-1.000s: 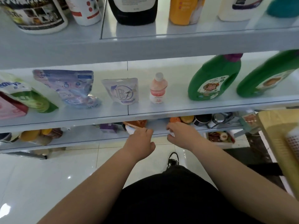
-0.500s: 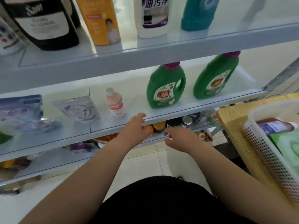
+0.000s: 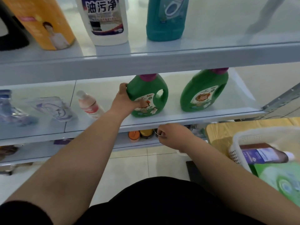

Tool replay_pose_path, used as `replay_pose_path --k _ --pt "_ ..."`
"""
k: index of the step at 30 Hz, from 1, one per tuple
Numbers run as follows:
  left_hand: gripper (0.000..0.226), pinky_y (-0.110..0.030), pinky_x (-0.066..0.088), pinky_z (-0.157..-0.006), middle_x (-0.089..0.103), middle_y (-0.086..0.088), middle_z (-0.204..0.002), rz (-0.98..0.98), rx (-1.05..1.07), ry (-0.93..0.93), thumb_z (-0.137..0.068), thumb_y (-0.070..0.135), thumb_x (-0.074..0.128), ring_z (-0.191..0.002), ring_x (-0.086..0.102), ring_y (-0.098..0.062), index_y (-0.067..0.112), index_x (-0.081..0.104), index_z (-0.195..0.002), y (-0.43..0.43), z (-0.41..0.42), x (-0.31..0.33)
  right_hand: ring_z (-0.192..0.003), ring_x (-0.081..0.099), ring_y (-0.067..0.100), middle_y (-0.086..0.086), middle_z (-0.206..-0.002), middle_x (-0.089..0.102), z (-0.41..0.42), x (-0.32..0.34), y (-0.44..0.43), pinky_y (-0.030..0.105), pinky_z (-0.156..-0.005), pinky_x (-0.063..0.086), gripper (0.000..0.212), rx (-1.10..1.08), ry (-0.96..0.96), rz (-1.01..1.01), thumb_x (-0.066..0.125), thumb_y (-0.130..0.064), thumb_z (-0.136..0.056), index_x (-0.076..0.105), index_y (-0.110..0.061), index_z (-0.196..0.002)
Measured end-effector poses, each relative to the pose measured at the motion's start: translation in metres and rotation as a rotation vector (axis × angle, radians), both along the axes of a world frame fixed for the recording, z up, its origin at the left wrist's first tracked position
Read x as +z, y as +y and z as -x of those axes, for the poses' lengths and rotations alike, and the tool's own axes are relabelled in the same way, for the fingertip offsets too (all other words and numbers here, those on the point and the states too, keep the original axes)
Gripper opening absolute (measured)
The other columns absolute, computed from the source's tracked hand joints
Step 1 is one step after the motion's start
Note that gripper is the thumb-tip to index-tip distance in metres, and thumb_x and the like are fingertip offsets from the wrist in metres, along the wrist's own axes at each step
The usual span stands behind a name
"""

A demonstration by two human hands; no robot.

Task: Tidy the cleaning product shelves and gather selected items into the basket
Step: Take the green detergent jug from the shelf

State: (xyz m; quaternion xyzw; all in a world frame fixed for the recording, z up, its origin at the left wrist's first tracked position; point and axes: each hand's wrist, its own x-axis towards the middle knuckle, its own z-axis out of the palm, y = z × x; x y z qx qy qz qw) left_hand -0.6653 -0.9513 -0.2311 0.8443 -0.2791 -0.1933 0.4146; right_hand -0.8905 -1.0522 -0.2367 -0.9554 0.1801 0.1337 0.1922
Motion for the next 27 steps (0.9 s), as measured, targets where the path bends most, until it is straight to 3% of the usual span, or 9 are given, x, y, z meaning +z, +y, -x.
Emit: replay_pose_path --k 5,8,13,15,17,20,22,24,27 --pt "0.076 -0.018 0.042 -0.077 0.057 0.011 -0.114 0.076 0.042 -0.049 -0.066 0.040 0.093 -0.098 0.057 -0.007 0.026 0.048 -0.125 0.008 0.022 -0.006 -0.096 0.064 0.019 -0.006 -0.106 0.068 0.007 -0.013 -0.019 0.040 -0.082 0.057 0.023 -0.087 -0.079 -0.105 0.063 -0.038 -0.096 0.066 -0.025 -0.115" --pt "0.065 -0.007 0.045 -0.070 0.058 0.022 -0.108 0.110 0.027 -0.018 -0.073 0.043 0.089 -0.092 0.058 0.015 0.033 0.048 -0.122 0.027 0.040 -0.003 -0.106 0.060 0.014 -0.009 -0.114 0.060 0.008 -0.024 -0.016 0.029 -0.082 0.051 0.032 -0.352 -0.283 -0.382 0.068 -0.041 -0.094 0.058 -0.029 -0.122" --pt "0.048 -0.009 0.054 -0.064 0.071 0.016 -0.103 0.201 0.070 0.203 -0.082 0.056 0.077 -0.090 0.068 0.010 0.038 0.051 -0.119 0.075 0.070 0.001 -0.122 0.061 0.024 0.002 -0.142 0.053 0.005 -0.026 0.001 0.049 -0.098 0.058 0.068 -0.720 -0.436 -0.937 0.075 -0.047 -0.090 0.042 -0.028 -0.145" --pt "0.044 -0.014 0.057 -0.064 0.074 0.021 -0.101 0.219 0.082 0.316 -0.083 0.064 0.072 -0.089 0.072 0.003 0.042 0.053 -0.116 0.093 0.075 0.001 -0.108 0.070 0.025 0.009 -0.132 0.065 0.004 -0.024 0.011 0.046 -0.093 0.060 0.057 -0.742 -0.423 -1.061 0.076 -0.045 -0.085 0.053 -0.027 -0.134" --pt "0.049 -0.020 0.059 -0.067 0.075 0.017 -0.101 0.204 0.119 0.401 -0.079 0.075 0.066 -0.086 0.074 -0.001 0.044 0.051 -0.114 0.103 0.077 -0.001 -0.093 0.074 0.029 0.018 -0.119 0.073 0.002 -0.021 0.019 0.043 -0.082 0.062 0.033 -0.770 -0.438 -1.254 0.072 -0.028 -0.082 0.063 -0.018 -0.113" --pt "0.046 -0.030 0.058 -0.078 0.071 0.005 -0.116 0.124 0.150 0.424 -0.088 0.066 0.063 -0.086 0.074 -0.007 0.041 0.043 -0.121 0.125 0.069 -0.009 -0.101 0.072 0.038 0.018 -0.123 0.072 -0.001 -0.021 0.044 0.052 -0.088 0.059 0.026 -0.821 -0.513 -1.509 0.065 -0.002 -0.077 0.064 -0.012 -0.102" --pt "0.060 -0.034 0.057 -0.086 0.064 0.003 -0.129 0.090 0.101 0.410 -0.088 0.061 0.068 -0.099 0.069 -0.007 0.039 0.036 -0.135 0.143 0.063 -0.014 -0.104 0.072 0.039 0.020 -0.124 0.071 -0.003 -0.018 0.069 0.056 -0.092 0.059 0.030 -0.829 -0.547 -1.496 0.063 0.004 -0.079 0.066 -0.015 -0.102" --pt "0.098 -0.042 0.053 -0.100 0.052 0.001 -0.144 0.057 0.018 0.410 -0.070 0.068 0.078 -0.119 0.062 -0.014 0.040 0.027 -0.149 0.157 0.063 -0.017 -0.107 0.071 0.037 0.019 -0.121 0.072 -0.006 -0.014 0.102 0.057 -0.096 0.058 0.036 -0.794 -0.548 -1.400 0.065 0.005 -0.085 0.067 -0.015 -0.115" --pt "0.128 -0.051 0.042 -0.114 0.041 -0.004 -0.152 -0.005 0.023 0.312 -0.049 0.069 0.082 -0.137 0.046 -0.027 0.034 0.019 -0.156 0.171 0.066 -0.016 -0.110 0.072 0.032 0.010 -0.116 0.075 -0.009 -0.003 0.148 0.046 -0.096 0.059 0.042 -0.717 -0.551 -1.301 0.077 -0.014 -0.079 0.069 -0.022 -0.119"
